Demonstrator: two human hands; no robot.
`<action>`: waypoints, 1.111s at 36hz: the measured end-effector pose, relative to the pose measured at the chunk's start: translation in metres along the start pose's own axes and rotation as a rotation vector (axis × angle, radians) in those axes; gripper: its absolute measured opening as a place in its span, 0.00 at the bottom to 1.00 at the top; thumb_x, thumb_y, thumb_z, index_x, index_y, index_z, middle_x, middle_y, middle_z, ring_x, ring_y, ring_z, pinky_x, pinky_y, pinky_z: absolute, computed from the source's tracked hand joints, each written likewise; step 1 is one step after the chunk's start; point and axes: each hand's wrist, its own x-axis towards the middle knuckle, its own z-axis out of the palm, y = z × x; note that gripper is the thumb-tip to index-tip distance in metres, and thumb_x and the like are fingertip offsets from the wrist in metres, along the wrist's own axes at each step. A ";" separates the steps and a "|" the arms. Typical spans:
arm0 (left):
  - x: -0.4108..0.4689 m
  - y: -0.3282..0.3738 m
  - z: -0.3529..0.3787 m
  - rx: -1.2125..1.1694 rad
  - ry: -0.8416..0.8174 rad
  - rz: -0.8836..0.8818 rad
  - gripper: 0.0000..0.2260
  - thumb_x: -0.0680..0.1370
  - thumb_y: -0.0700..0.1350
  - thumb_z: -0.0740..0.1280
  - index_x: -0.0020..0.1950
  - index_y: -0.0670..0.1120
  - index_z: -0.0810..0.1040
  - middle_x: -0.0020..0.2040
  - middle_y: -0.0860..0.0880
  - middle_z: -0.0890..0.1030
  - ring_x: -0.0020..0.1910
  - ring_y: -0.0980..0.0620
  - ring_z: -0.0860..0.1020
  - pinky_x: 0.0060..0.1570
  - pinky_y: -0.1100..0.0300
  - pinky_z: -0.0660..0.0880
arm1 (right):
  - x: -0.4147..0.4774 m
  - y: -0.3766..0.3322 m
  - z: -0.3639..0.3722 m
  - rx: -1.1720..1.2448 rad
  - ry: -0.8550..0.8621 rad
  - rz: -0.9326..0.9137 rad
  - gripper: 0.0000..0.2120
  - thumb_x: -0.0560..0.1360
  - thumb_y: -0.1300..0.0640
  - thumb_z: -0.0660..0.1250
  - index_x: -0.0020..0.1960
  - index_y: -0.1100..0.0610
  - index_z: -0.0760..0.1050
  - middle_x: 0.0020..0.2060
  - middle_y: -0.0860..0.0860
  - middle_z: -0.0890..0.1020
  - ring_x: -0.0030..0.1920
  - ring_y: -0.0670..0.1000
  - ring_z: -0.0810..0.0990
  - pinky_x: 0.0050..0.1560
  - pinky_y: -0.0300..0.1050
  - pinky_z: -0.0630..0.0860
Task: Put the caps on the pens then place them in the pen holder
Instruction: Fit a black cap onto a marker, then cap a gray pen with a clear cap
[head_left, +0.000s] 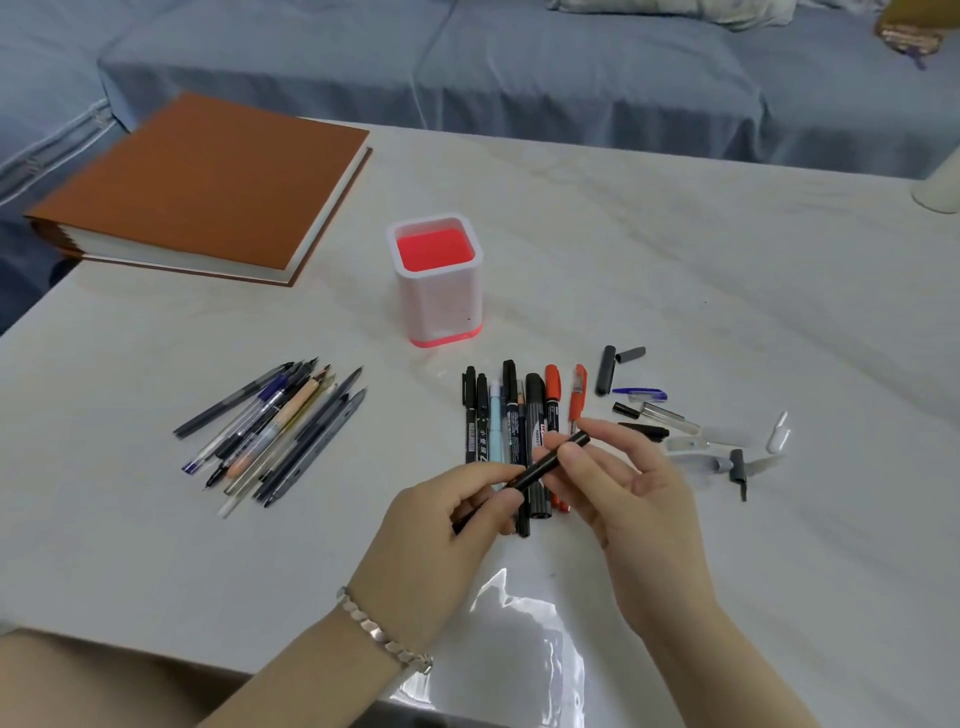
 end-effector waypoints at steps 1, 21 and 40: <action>0.000 0.000 0.000 -0.016 0.020 -0.007 0.10 0.73 0.41 0.66 0.44 0.58 0.78 0.30 0.56 0.81 0.26 0.64 0.74 0.30 0.77 0.66 | -0.001 0.001 0.000 -0.002 -0.003 0.004 0.09 0.70 0.68 0.67 0.46 0.57 0.76 0.38 0.56 0.86 0.41 0.51 0.85 0.39 0.36 0.79; -0.003 0.000 -0.022 -0.518 -0.006 -0.321 0.11 0.77 0.36 0.60 0.35 0.37 0.73 0.15 0.51 0.71 0.15 0.60 0.60 0.17 0.71 0.56 | -0.001 0.013 0.031 -0.125 -0.166 0.026 0.14 0.68 0.62 0.67 0.51 0.49 0.72 0.38 0.55 0.86 0.38 0.49 0.84 0.43 0.37 0.79; 0.019 -0.075 -0.088 0.739 0.357 0.034 0.04 0.69 0.39 0.67 0.42 0.43 0.80 0.41 0.46 0.82 0.39 0.44 0.80 0.36 0.56 0.76 | 0.069 0.022 0.070 -0.809 -0.101 -0.288 0.09 0.74 0.61 0.64 0.53 0.52 0.75 0.42 0.58 0.81 0.37 0.51 0.78 0.36 0.17 0.65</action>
